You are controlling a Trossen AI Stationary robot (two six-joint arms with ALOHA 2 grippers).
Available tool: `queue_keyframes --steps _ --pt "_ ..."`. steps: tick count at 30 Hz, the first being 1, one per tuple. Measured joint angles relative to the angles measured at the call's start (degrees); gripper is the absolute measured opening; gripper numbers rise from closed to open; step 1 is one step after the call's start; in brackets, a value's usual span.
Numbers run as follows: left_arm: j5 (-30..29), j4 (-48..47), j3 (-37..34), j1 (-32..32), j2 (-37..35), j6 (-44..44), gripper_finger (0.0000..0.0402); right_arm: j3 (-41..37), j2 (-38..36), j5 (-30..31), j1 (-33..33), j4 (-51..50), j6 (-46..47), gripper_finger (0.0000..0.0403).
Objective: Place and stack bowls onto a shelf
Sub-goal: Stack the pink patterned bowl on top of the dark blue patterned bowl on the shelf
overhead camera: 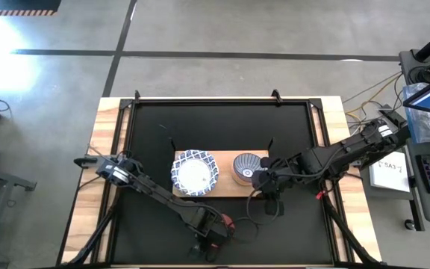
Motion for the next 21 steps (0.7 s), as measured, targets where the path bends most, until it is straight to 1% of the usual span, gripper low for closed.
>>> queue_keyframes --steps 3,11,13,17,21 --pt "-0.05 0.75 0.0 0.0 0.0 1.76 0.0159 0.0 0.0 0.0 0.0 0.01 0.0 0.0073" --pt "-0.66 1.39 0.12 0.0 0.0 4.08 0.0026 0.0 0.0 0.0 0.0 -0.01 0.0 0.0072" --pt "-1.36 1.49 0.28 0.07 -0.41 4.03 0.0013 0.0 0.0 0.0 0.0 -0.01 0.0 0.0073" --pt "-2.48 1.56 0.26 0.03 -0.63 3.9 0.0014 -0.02 0.0 0.0 0.0 -0.06 0.0 0.0073" --pt "-3.74 1.54 0.2 0.13 -1.56 3.76 0.0005 -0.02 0.0 -0.09 0.0 -0.1 0.7 0.0072"
